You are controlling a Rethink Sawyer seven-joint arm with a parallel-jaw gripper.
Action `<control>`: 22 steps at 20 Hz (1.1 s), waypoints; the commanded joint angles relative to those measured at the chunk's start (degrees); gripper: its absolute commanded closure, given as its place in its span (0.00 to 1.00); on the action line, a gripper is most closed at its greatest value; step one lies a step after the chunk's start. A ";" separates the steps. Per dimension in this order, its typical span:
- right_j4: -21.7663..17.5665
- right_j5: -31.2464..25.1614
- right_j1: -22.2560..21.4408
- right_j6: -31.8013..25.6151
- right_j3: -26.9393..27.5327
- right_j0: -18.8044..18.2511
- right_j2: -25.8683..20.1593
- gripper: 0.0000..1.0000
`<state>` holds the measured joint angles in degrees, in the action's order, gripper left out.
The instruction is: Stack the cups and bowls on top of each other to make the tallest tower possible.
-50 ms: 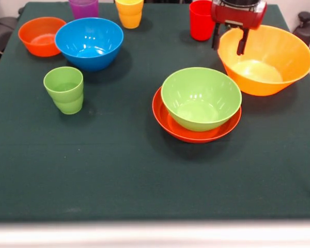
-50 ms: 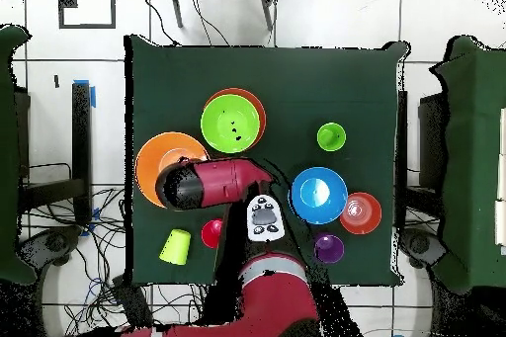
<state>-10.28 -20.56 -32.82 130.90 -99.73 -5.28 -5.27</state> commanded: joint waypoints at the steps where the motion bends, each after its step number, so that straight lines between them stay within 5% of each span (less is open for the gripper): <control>1: -0.84 4.05 3.45 3.82 -2.25 1.42 -3.85 0.00; 9: -2.31 3.35 12.43 6.13 5.06 9.67 5.72 0.00; 22: 0.43 6.37 15.47 5.59 5.57 11.28 7.26 0.00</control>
<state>-10.18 -17.76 -22.40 130.90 -97.22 5.81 4.20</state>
